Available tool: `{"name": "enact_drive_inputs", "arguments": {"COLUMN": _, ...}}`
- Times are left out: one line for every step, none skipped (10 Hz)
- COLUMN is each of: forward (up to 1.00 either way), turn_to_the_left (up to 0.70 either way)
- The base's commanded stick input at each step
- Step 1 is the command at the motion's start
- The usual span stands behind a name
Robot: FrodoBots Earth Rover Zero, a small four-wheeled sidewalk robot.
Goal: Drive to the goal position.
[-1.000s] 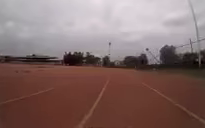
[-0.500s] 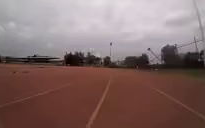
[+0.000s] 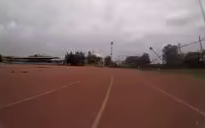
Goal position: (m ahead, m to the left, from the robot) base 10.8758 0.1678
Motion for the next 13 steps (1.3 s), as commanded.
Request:
{"name": "enact_drive_inputs", "arguments": {"forward": 0.7, "turn_to_the_left": 0.0}}
{"name": "enact_drive_inputs", "arguments": {"forward": 0.7, "turn_to_the_left": 0.0}}
{"name": "enact_drive_inputs", "arguments": {"forward": 0.7, "turn_to_the_left": 0.0}}
{"name": "enact_drive_inputs", "arguments": {"forward": 0.7, "turn_to_the_left": 0.0}}
{"name": "enact_drive_inputs", "arguments": {"forward": 0.7, "turn_to_the_left": 0.0}}
{"name": "enact_drive_inputs", "arguments": {"forward": 0.7, "turn_to_the_left": 0.0}}
{"name": "enact_drive_inputs", "arguments": {"forward": 0.7, "turn_to_the_left": 0.0}}
{"name": "enact_drive_inputs", "arguments": {"forward": 0.7, "turn_to_the_left": 0.0}}
{"name": "enact_drive_inputs", "arguments": {"forward": 0.7, "turn_to_the_left": 0.0}}
{"name": "enact_drive_inputs", "arguments": {"forward": 0.7, "turn_to_the_left": 0.0}}
{"name": "enact_drive_inputs", "arguments": {"forward": 0.7, "turn_to_the_left": 0.0}}
{"name": "enact_drive_inputs", "arguments": {"forward": 0.7, "turn_to_the_left": 0.0}}
{"name": "enact_drive_inputs", "arguments": {"forward": 0.7, "turn_to_the_left": 0.0}}
